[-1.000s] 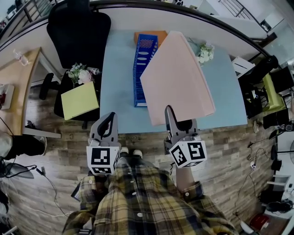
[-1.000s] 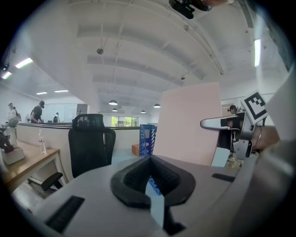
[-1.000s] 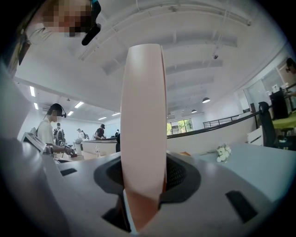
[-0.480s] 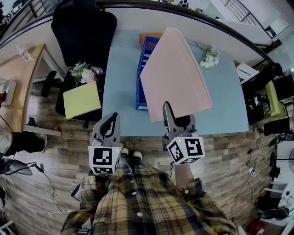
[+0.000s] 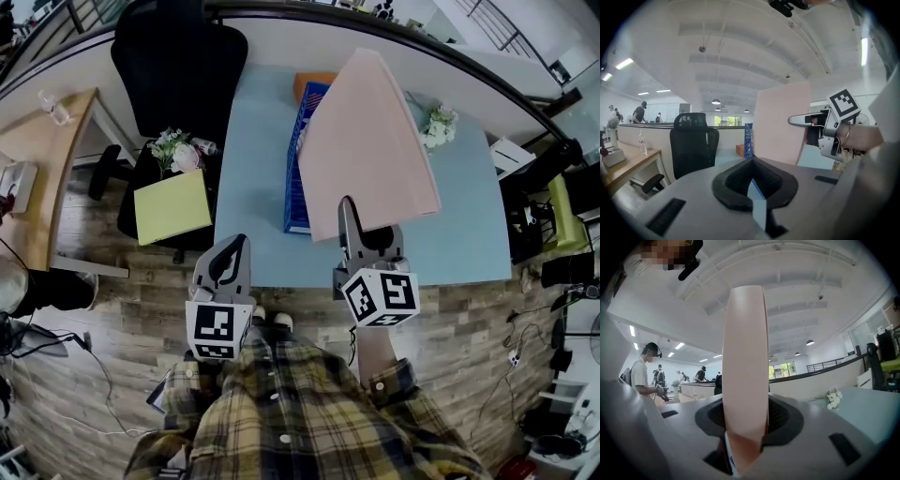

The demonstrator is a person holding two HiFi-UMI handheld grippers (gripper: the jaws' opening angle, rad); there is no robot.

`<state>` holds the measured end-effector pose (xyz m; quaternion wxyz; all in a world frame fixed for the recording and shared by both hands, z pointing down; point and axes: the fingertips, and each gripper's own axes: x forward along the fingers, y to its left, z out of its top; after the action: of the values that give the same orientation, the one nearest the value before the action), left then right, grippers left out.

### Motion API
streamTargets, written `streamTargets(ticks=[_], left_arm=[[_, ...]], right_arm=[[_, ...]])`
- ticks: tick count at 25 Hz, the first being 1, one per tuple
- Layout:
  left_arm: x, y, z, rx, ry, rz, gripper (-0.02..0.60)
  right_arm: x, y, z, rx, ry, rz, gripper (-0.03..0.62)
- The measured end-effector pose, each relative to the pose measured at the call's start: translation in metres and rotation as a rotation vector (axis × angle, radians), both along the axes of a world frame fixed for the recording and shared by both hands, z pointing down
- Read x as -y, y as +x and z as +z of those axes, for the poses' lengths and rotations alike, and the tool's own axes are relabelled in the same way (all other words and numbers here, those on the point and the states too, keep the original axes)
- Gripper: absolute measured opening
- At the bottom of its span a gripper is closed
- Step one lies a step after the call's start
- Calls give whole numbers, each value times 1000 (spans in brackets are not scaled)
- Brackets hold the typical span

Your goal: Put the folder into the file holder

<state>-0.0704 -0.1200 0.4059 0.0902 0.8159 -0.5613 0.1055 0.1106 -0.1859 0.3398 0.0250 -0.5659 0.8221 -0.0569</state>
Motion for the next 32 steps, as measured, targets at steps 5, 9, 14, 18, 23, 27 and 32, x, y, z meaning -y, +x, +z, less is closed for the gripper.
streamTargets(ticks=[5, 9, 14, 18, 23, 27, 32], left_arm=[[7, -5, 4, 2, -6, 3, -9], [11, -7, 8, 4, -7, 6, -9], [15, -6, 9, -12, -12, 17, -9], [19, -6, 10, -14, -17, 25, -9], [24, -2, 12, -12, -30, 36, -9], [27, -2, 16, -17, -40, 44, -9], [33, -4, 22, -15, -50, 61, -9]], right_arm=[[17, -3, -1, 33, 6, 48, 167], [24, -1, 0, 72, 13, 96, 167], [30, -3, 4, 101, 29, 135, 167], [35, -8, 7, 105, 42, 148, 167], [41, -7, 12, 97, 37, 156, 167], [44, -9, 18, 80, 26, 155, 167], [47, -15, 32, 42, 2, 149, 168]])
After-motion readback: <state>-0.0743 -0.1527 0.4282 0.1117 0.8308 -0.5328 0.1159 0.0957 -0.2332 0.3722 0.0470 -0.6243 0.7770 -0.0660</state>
